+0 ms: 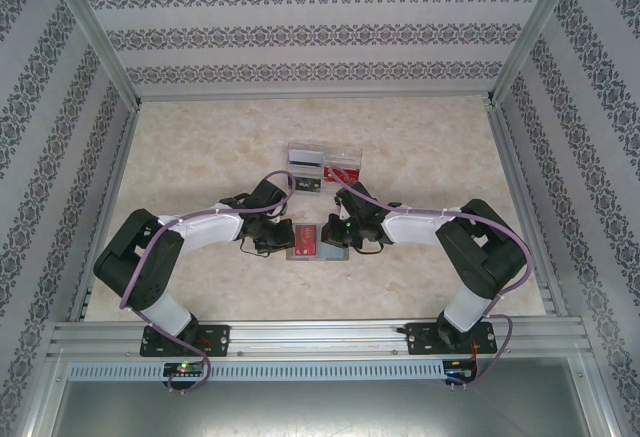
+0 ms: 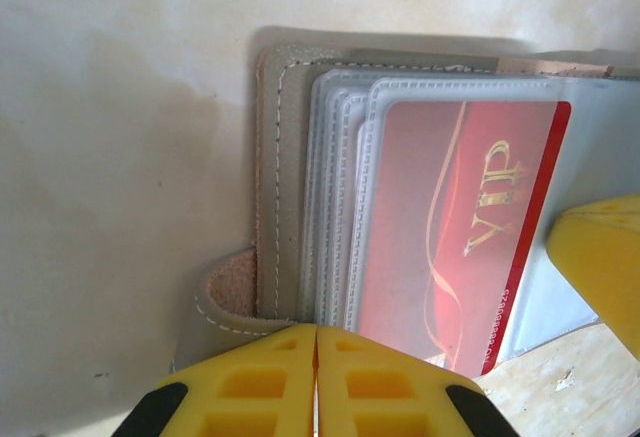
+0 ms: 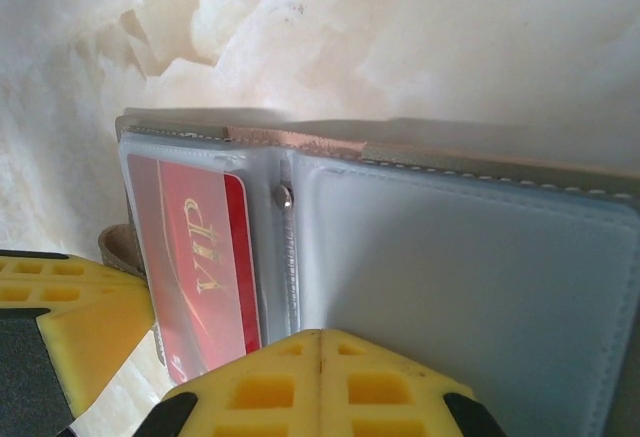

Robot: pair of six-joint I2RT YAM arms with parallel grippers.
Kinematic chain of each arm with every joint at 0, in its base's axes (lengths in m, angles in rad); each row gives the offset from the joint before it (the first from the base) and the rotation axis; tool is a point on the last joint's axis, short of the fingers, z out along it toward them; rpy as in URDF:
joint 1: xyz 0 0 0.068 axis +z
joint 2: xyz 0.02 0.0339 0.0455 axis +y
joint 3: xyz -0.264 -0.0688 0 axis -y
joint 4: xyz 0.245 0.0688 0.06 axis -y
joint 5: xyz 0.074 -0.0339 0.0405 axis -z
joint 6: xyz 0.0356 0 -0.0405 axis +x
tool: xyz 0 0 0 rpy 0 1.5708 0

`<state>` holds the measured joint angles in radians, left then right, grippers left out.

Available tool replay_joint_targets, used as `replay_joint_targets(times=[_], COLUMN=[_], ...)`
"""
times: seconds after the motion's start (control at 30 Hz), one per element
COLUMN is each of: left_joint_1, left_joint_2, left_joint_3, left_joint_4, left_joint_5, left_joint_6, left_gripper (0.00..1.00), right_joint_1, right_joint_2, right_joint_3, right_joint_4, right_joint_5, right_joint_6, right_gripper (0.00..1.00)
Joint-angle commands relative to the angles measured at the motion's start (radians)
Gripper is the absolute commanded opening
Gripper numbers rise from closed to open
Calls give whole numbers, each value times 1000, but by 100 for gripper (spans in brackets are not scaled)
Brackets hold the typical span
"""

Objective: Take the credit cards out of the card holder

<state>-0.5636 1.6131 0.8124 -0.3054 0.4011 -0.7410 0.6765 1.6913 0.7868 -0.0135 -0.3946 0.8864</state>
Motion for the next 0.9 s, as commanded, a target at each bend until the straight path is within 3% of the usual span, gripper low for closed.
replay_joint_targets(times=[0.0,0.37,0.87], left_joint_1=[-15,-15,-16], left_joint_2=[1,-29,60], left_joint_3=[26,122,70], left_joint_4=[-68,-128,-57], left_joint_5=[-46,-50,-14], left_joint_6=[16,44,30], left_gripper=[9,10,10], right_joint_1=[5,27,40], right_joint_2=[-26,-19,20], right_joint_3=[-4,22,42], right_joint_4=[10,7,26], right_joint_5=[-20,-15,-33], right_joint_6=[-20,-27,-25], right_gripper=[4,10,19])
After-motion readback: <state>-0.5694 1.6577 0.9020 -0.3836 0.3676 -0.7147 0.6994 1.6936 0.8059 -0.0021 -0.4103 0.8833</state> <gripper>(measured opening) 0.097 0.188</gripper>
